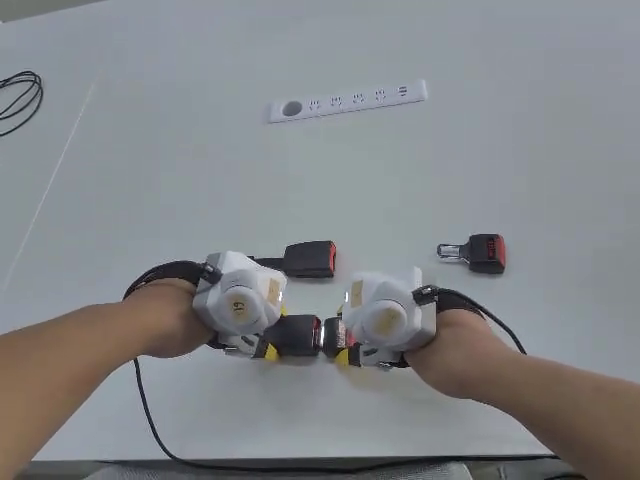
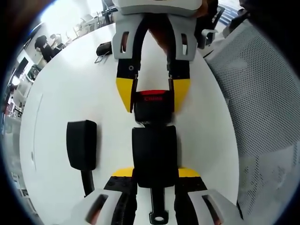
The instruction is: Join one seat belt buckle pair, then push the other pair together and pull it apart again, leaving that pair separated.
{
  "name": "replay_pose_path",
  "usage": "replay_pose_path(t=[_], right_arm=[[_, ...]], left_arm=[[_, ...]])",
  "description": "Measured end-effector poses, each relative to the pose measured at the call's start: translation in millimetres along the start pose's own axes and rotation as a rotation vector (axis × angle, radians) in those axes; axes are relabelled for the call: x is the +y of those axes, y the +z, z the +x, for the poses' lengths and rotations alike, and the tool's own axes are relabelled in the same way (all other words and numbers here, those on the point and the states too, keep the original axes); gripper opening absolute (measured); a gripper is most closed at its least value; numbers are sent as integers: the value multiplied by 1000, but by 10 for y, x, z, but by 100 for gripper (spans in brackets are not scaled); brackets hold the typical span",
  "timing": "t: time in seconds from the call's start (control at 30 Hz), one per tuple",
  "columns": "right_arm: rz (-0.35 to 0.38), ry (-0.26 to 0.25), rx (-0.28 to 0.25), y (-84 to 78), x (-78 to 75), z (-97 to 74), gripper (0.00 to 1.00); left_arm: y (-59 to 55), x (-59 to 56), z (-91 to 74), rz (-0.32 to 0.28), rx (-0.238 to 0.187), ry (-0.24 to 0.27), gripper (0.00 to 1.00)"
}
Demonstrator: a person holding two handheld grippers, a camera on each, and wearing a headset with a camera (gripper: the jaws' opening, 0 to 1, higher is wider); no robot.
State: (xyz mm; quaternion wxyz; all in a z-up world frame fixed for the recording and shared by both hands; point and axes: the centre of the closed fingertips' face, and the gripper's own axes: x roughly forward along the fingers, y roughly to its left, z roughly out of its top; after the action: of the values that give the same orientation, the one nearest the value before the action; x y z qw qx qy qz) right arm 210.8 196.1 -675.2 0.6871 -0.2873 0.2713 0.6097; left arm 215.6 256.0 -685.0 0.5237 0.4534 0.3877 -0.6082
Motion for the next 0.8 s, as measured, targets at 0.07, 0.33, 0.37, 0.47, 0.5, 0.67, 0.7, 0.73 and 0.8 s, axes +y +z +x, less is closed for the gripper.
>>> replay_pose_path(t=[0.07, 0.33, 0.37, 0.47, 0.5, 0.67, 0.7, 0.73, 0.8], right_arm=[[-27, 12, -11, 53, 20, 18, 29], [-9, 1, -4, 34, 38, 0, 30], [-7, 1, -3, 30, 37, -3, 30], [-12, 9, -3, 8, 34, -20, 30], [-16, 15, -2, 8, 39, -28, 30], [-13, 30, -3, -15, 23, -45, 30], [-9, 31, -4, -19, 25, -50, 30], [-10, 30, -4, -19, 26, -50, 30], [-10, 29, -2, -20, 24, -47, 30]], left_arm=[[-17, -6, -7, 9, 4, 1, 30], [-42, -7, -11, 5, 6, 1, 30], [-43, -4, -12, -1, 2, 1, 30], [-52, -7, -17, -9, -9, 4, 30], [-40, -5, -15, -13, -9, 3, 30], [-51, 7, -18, -33, -13, -1, 30], [-49, 7, -21, -33, -18, 0, 30], [-48, 6, -23, -37, -22, 1, 30], [-45, 6, -22, -37, -24, 0, 30]])
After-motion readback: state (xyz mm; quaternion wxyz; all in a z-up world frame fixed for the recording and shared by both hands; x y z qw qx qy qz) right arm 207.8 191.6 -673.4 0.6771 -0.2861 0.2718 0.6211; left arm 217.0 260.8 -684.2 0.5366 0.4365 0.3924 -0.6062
